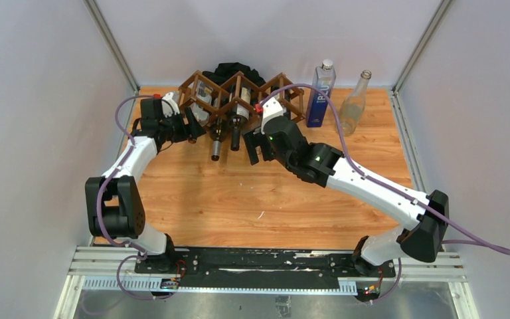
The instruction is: Take the wine bottle off the wine rack
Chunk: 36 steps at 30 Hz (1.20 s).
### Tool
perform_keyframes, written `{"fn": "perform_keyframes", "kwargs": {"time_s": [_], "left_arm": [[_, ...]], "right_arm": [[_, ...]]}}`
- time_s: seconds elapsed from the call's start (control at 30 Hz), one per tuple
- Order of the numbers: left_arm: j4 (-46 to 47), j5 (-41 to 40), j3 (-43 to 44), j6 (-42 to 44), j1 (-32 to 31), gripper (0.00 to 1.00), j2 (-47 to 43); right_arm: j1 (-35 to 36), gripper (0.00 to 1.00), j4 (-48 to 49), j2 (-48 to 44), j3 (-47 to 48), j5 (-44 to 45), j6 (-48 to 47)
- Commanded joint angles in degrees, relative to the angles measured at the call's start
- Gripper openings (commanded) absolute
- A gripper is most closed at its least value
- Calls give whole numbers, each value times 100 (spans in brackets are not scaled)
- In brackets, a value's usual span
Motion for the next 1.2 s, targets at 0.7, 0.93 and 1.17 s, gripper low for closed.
{"fn": "perform_keyframes", "kwargs": {"time_s": [0.7,0.93,1.17], "left_arm": [[414,411,111,-418,16,58,446],[442,535,247,-367,19,25,319],[199,510,-55,-260,26,0,-216]], "right_arm": [[71,92,-33,-294,-85,-24,-46],[71,92,-46,-347,-77,-18,-113],[-8,93,-136,-214,126,-116,-296]]}}
